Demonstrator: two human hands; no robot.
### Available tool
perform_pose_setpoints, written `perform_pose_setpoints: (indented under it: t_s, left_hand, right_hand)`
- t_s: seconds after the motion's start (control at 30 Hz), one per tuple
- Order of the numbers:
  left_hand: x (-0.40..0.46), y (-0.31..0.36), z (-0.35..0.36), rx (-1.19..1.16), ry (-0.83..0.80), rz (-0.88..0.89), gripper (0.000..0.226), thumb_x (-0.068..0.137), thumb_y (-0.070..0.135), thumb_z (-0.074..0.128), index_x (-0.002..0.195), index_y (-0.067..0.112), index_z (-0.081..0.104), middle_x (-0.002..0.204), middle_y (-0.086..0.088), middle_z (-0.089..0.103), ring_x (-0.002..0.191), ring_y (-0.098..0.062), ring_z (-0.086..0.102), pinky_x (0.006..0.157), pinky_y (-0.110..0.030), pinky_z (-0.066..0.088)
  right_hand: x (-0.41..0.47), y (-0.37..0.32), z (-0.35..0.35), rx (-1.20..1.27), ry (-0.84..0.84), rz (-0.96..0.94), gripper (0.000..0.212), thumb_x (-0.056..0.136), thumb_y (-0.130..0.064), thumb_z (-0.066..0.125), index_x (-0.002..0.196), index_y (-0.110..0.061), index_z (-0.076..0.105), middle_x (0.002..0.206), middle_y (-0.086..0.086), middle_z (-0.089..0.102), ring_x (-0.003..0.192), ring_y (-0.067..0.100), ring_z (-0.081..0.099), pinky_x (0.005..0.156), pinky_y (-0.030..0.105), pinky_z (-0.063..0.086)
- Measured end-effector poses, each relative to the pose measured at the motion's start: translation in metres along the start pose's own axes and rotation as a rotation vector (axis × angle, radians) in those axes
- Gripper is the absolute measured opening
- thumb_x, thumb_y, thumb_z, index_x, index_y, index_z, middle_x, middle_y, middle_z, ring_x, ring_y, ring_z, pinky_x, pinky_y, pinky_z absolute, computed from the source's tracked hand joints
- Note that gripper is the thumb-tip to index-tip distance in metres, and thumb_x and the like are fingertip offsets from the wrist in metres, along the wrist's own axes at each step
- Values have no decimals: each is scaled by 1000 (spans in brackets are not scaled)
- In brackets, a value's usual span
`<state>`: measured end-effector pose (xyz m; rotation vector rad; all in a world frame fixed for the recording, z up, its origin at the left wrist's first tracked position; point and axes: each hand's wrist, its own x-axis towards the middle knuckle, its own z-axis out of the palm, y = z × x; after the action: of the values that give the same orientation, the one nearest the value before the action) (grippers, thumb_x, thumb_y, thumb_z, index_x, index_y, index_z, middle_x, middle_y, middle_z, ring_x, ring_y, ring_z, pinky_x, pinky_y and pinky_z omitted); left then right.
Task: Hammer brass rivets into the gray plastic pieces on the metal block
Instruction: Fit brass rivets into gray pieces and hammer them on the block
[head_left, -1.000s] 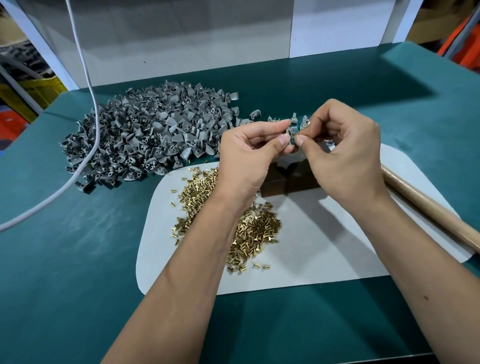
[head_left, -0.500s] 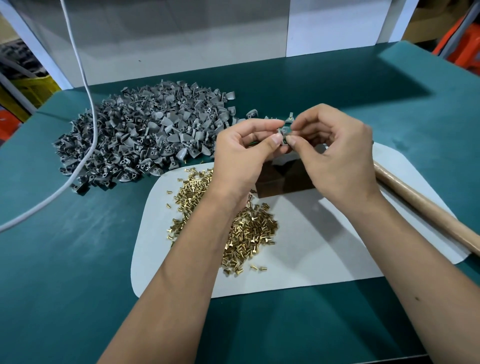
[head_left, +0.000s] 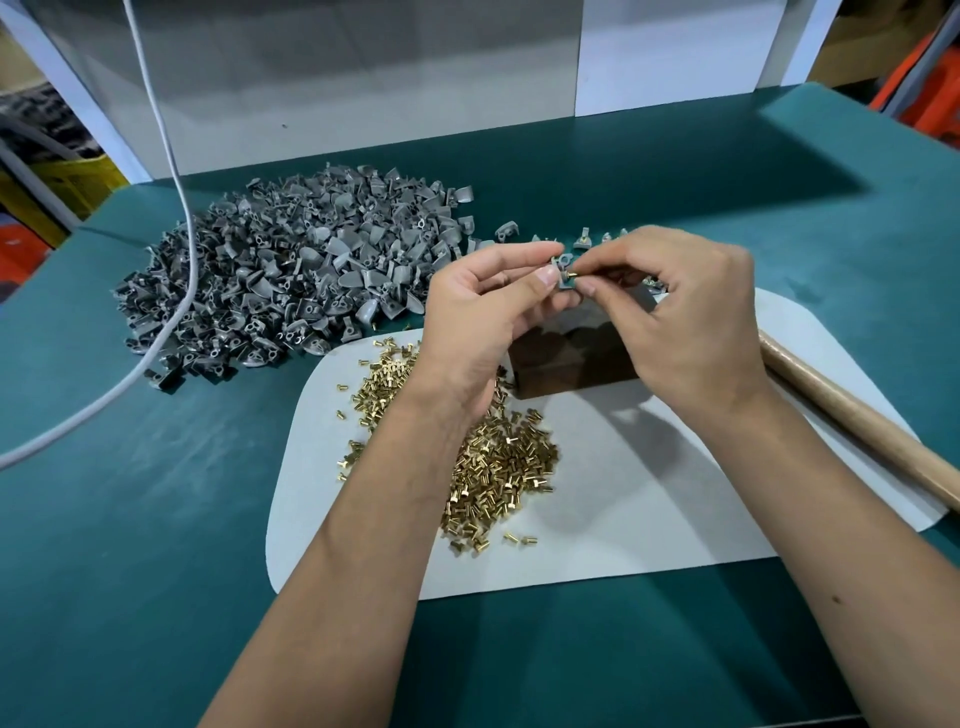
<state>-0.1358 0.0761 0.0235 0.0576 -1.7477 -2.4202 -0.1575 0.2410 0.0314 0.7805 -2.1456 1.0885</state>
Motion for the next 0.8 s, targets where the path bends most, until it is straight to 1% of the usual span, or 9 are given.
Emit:
perform_pose_setpoints:
  t_s: [0.13,0.23,0.27,0.33,0.4,0.43,0.5,0.6,0.8]
  left_hand:
    - [-1,2,0,25,-37,-23,19,94,-6,64,112,-9,70,91,-16,75,71,-19,71,69,-21,57]
    - [-2,3,2,82,-43,5,19,95,-7,62,112,-10,70,95,-19,74,72,-19,71,70,-22,58]
    - [-3,3,3,114,-36,29,19,96,-7,61,112,-10,71,98,-21,74,74,-20,72,72,-25,59]
    - [-4,2,5,199,0,106,18,95,-5,64,111,-6,72,104,-22,74,83,-24,74,81,-34,62]
    - [-4,0,7,313,51,208,19,92,-3,68,110,0,75,101,-15,76,89,-25,76,89,-42,62]
    - [-4,0,9,370,67,258,20,89,-3,71,108,3,75,99,-12,77,91,-24,76,91,-42,61]
    - [-4,-3,12,435,75,328,19,85,-4,74,102,4,76,95,-7,78,90,-18,76,91,-40,61]
    - [-5,-8,17,441,92,353,16,82,-7,77,93,4,77,90,-5,78,84,-16,76,85,-33,62]
    - [-3,-12,18,340,159,288,14,81,-8,78,93,0,78,89,-12,79,87,-26,77,88,-40,62]
  right_hand:
    - [1,2,-1,-9,4,-3,6,89,-9,74,94,-8,79,87,0,72,82,12,65,78,31,54]
    - [1,3,-1,-15,-22,10,6,91,-8,71,94,-8,76,88,-1,70,83,13,63,78,32,53]
    - [0,2,0,-14,-24,17,6,92,-8,70,94,-8,75,89,-2,69,84,12,63,78,30,52]
    - [0,2,1,-11,-7,45,6,93,-9,68,95,-8,74,90,-2,69,85,11,62,79,27,52]
    - [0,2,2,2,17,82,7,95,-12,67,94,-8,73,90,-1,69,85,12,63,78,28,53]
    - [0,2,2,10,29,98,8,95,-13,67,94,-8,73,89,-1,69,84,13,64,77,30,53]
    - [0,2,3,24,46,120,9,95,-14,67,93,-7,73,88,0,69,84,14,64,76,32,53]
    - [-1,0,6,33,64,139,8,94,-11,67,93,-6,72,89,1,70,84,15,65,77,34,53]
    - [-2,-3,8,28,57,162,8,93,-10,67,94,-7,74,91,1,72,86,15,66,80,29,53]
